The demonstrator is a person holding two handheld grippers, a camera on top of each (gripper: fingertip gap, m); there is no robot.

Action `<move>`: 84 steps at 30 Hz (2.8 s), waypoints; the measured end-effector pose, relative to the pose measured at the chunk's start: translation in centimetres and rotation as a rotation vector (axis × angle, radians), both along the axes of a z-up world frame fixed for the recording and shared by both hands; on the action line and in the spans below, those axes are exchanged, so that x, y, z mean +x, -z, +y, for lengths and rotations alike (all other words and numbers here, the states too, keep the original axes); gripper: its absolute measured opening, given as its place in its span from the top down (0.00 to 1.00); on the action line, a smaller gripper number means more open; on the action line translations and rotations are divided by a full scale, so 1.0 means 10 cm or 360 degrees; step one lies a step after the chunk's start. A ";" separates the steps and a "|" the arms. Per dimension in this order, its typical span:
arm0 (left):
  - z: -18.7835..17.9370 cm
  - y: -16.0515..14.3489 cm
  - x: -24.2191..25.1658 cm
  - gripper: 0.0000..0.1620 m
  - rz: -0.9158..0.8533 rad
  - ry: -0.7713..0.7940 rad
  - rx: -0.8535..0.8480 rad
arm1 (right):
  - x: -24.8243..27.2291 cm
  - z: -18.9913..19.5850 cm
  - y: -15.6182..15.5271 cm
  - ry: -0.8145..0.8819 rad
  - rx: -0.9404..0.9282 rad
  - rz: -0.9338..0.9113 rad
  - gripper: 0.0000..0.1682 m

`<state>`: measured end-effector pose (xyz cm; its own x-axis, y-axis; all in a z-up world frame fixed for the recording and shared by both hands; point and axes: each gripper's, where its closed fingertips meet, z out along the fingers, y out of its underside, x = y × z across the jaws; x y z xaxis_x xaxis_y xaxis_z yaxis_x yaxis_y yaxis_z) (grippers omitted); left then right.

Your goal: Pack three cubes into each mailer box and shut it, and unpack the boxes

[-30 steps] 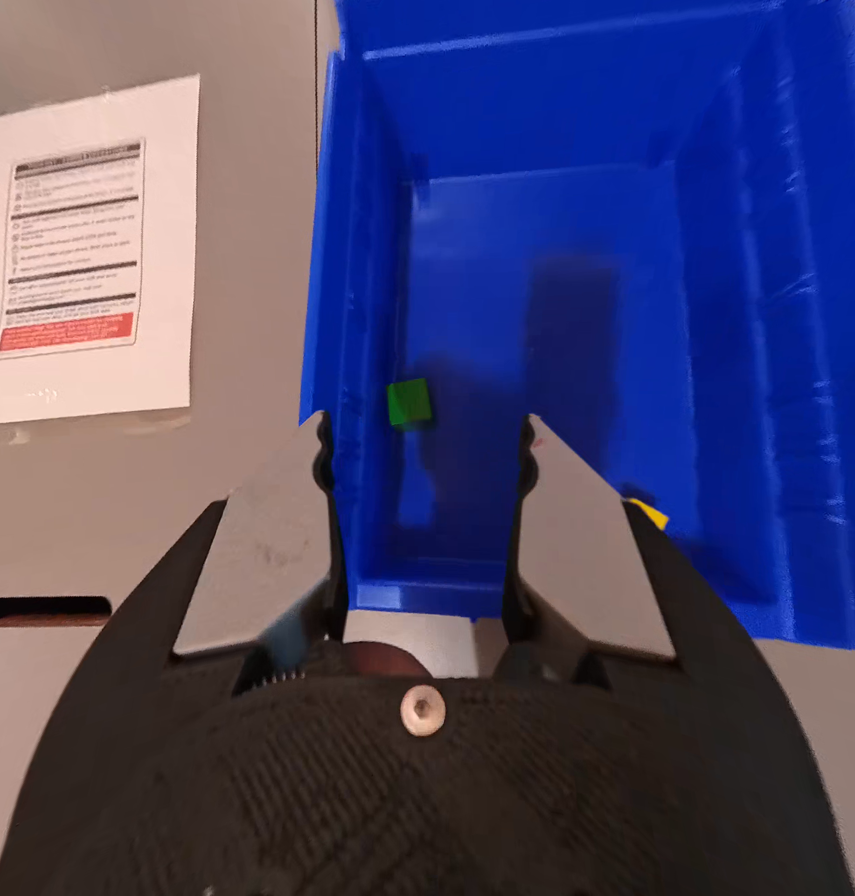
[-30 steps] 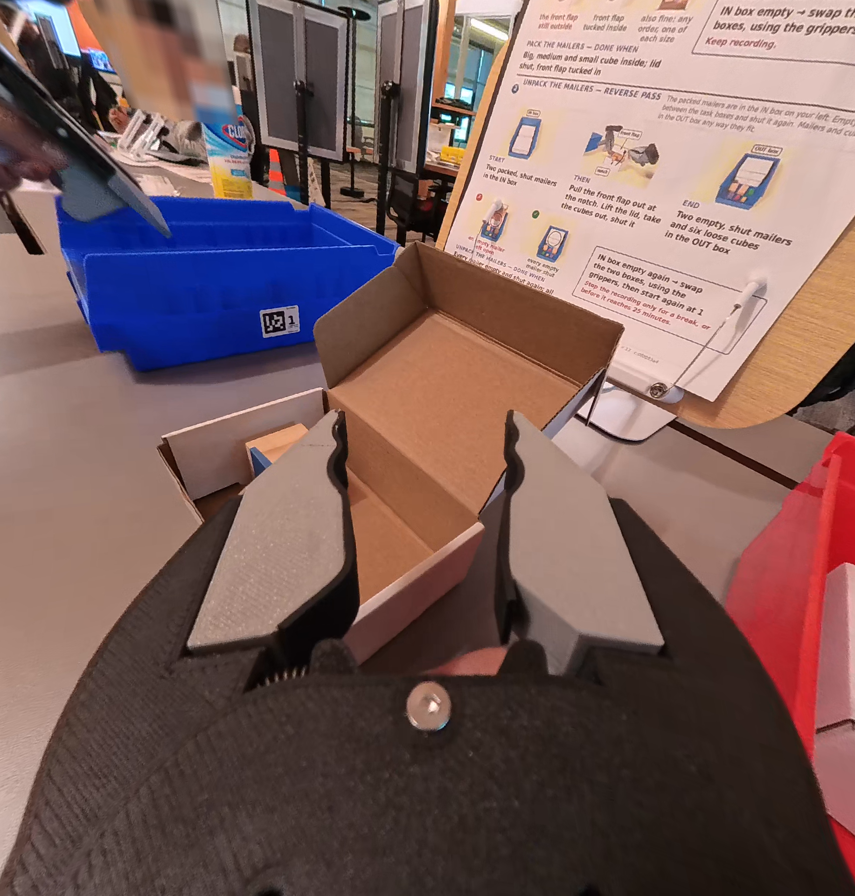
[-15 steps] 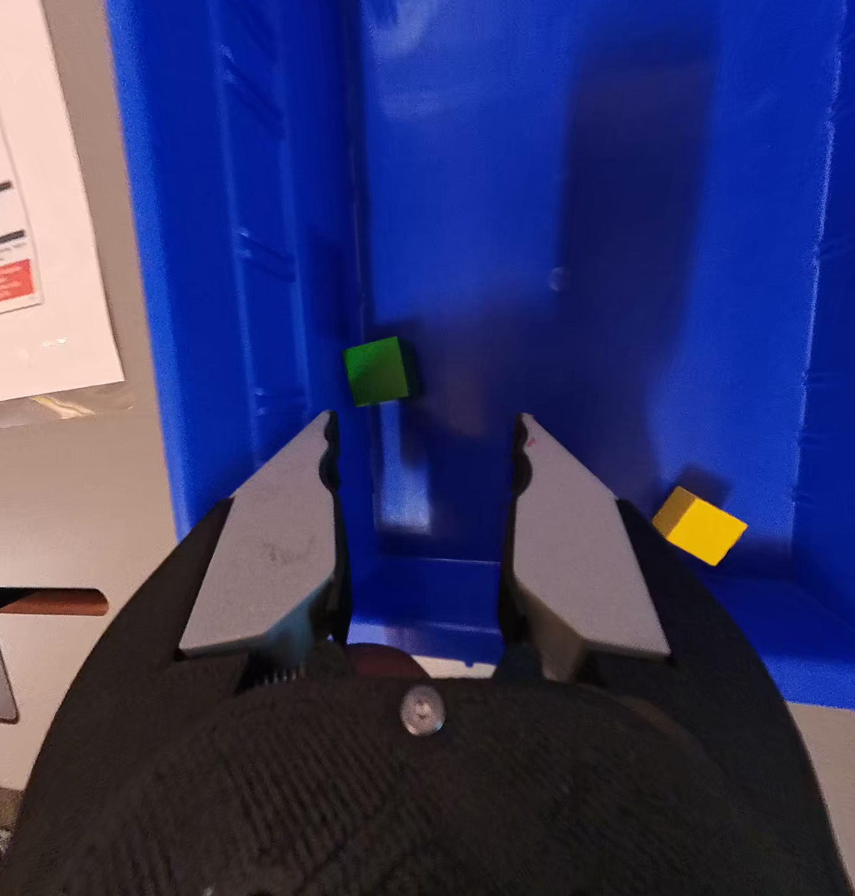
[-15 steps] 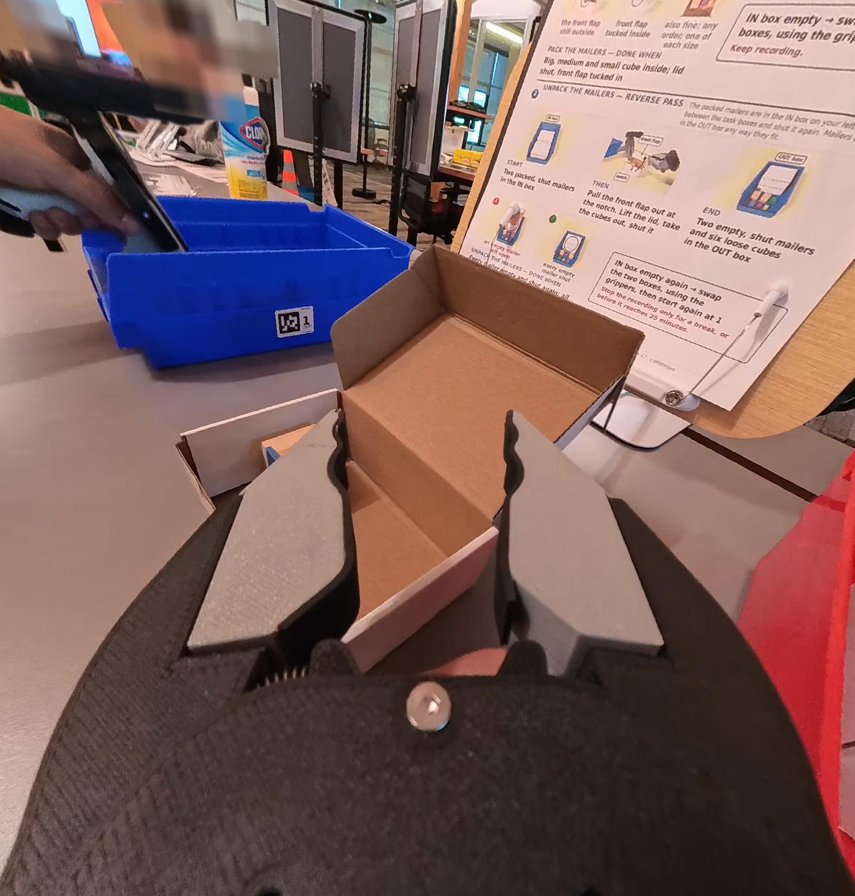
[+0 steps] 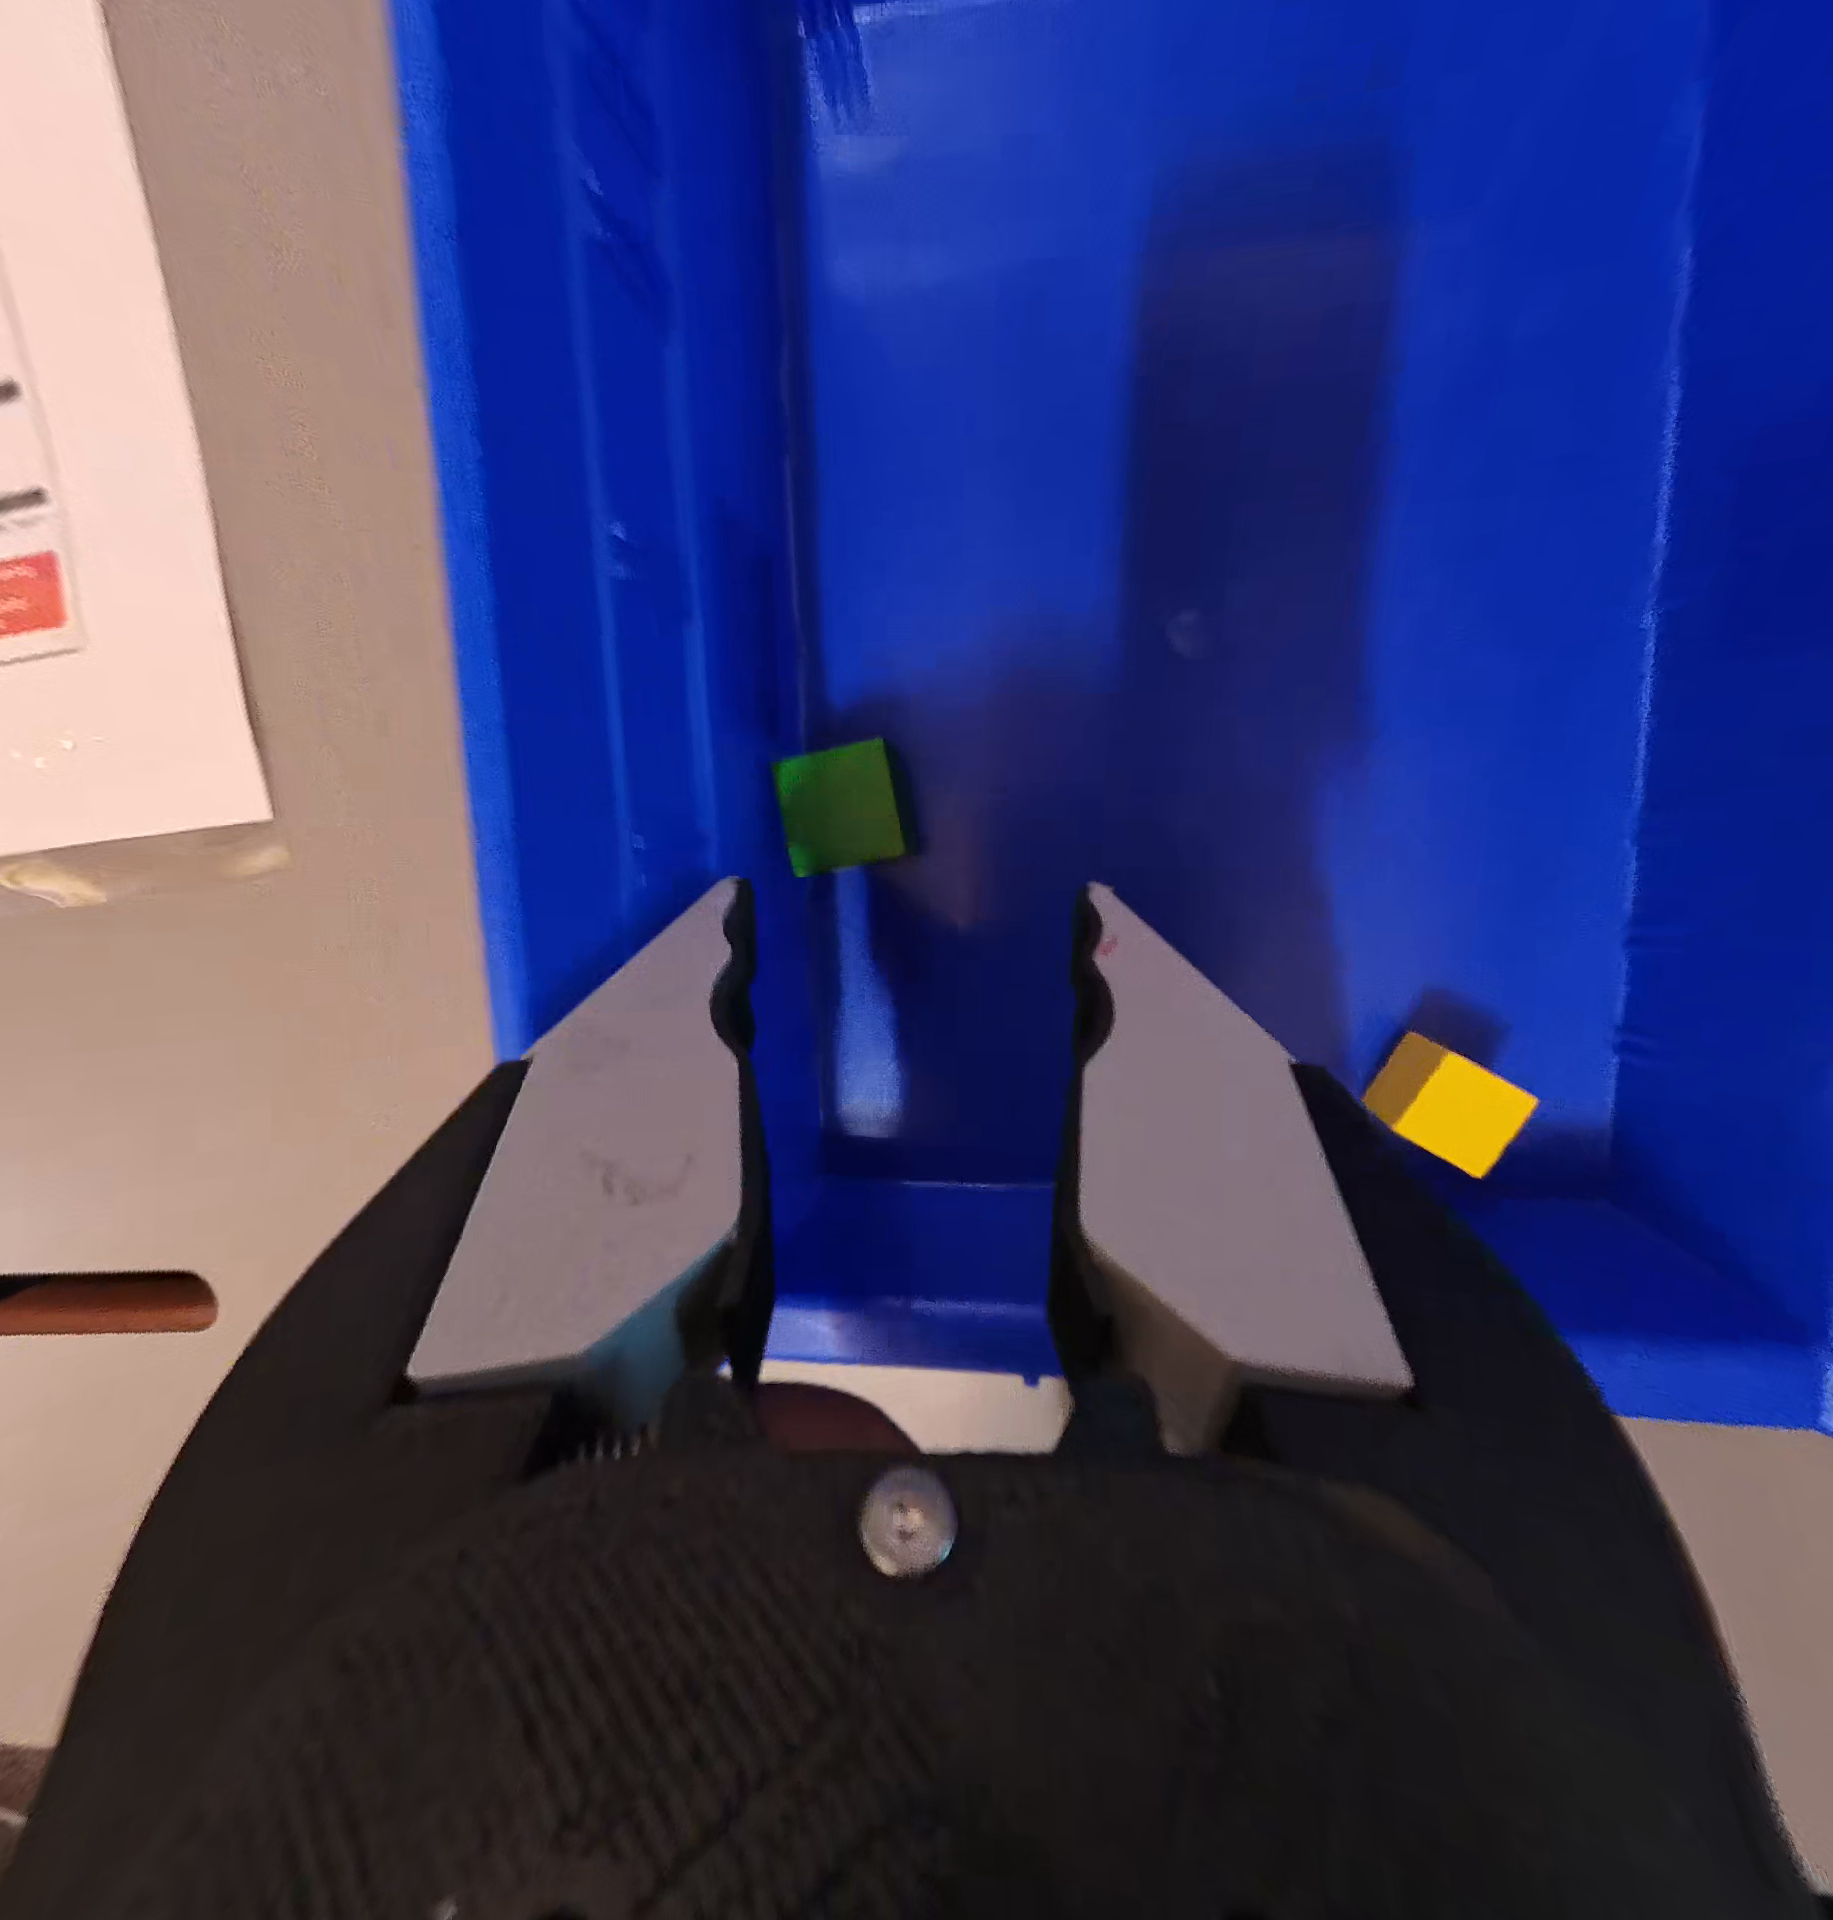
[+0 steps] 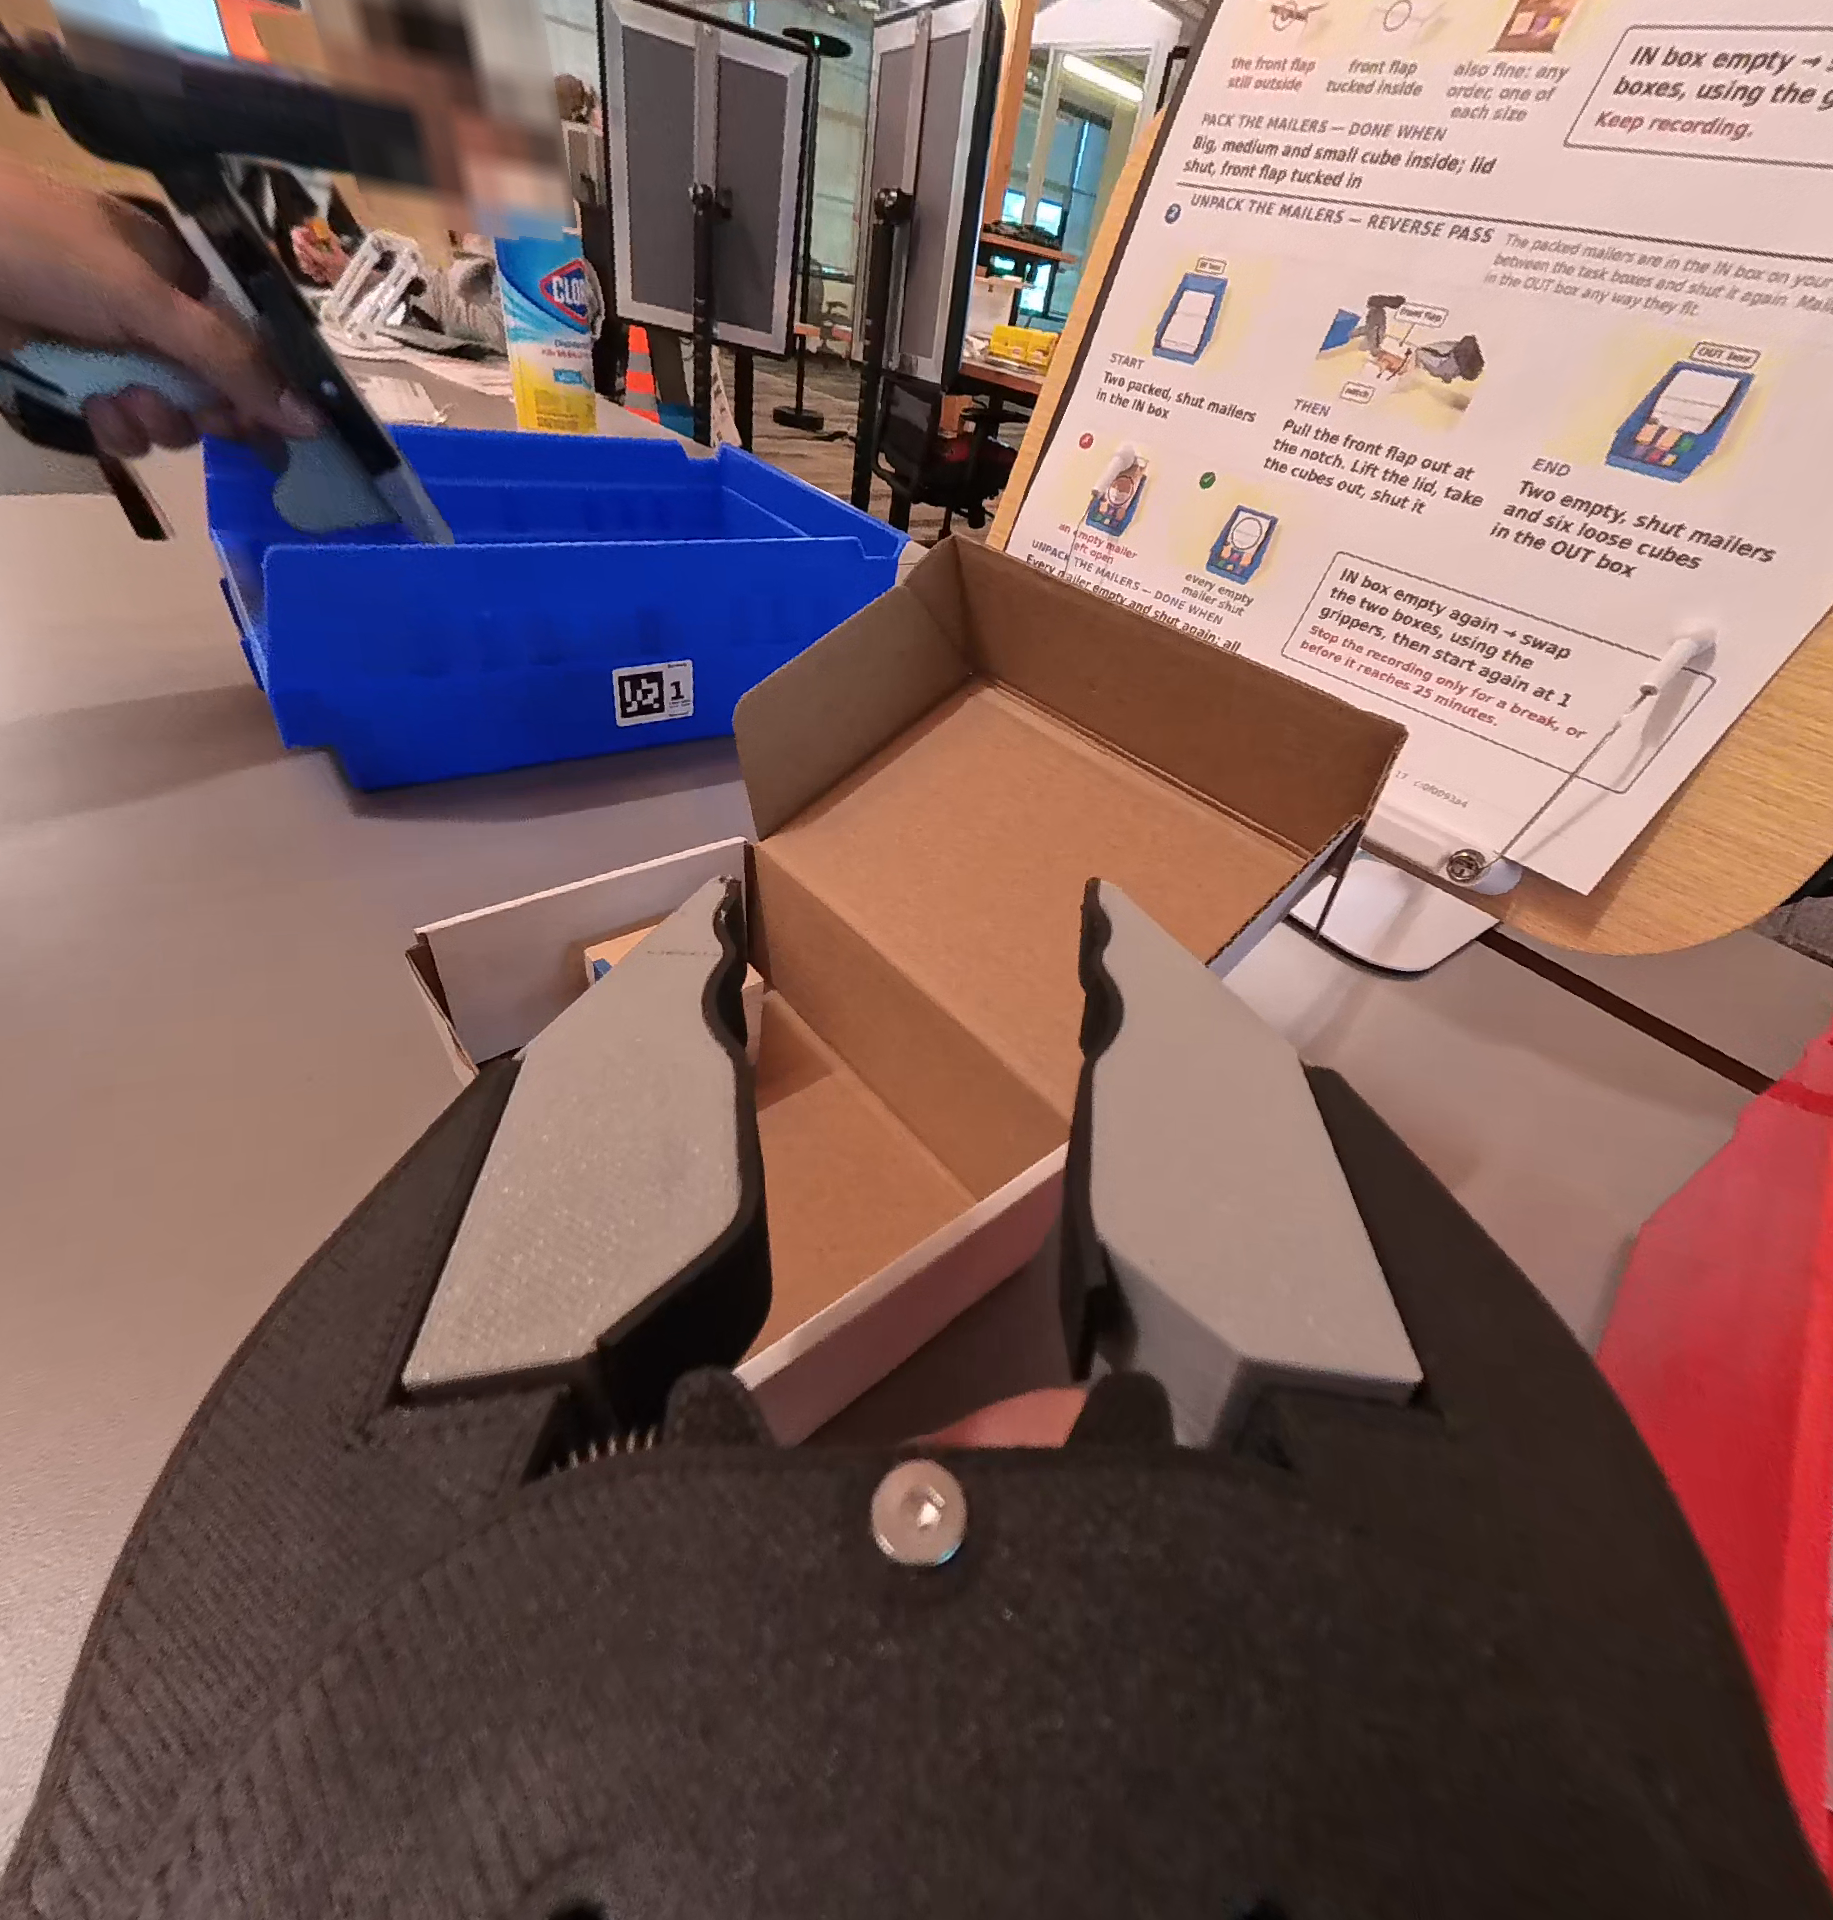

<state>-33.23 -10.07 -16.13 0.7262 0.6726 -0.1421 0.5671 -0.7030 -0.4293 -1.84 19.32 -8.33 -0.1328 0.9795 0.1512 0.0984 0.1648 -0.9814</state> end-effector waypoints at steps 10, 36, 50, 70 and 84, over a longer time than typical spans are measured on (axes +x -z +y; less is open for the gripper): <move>0.09 0.00 -0.12 0.64 0.0095 0.0034 -0.0142 | 0.01 0.01 -0.01 0.0006 -0.0004 0.0008 0.63; 0.38 0.21 0.22 0.55 -0.0244 0.0195 -0.0245 | 0.05 -0.10 -0.10 -0.0055 0.0001 0.0049 0.63; 0.23 0.36 0.01 0.63 -0.0161 0.0081 -0.0290 | 0.05 -0.09 -0.10 -0.0053 -0.0009 0.0053 0.63; 0.15 0.33 0.12 0.78 -0.0255 0.0141 -0.0240 | 0.04 -0.09 -0.06 -0.0054 -0.0002 0.0029 0.64; 0.32 0.15 0.11 0.73 -0.0160 0.0180 -0.0223 | 0.04 -0.09 -0.08 -0.0051 -0.0009 0.0038 0.64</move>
<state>-32.10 -6.90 -17.62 0.8114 0.5645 -0.1517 0.5159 -0.8136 -0.2682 -1.43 18.47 -7.56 -0.1607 0.9756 0.1493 0.0694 0.1620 -0.9843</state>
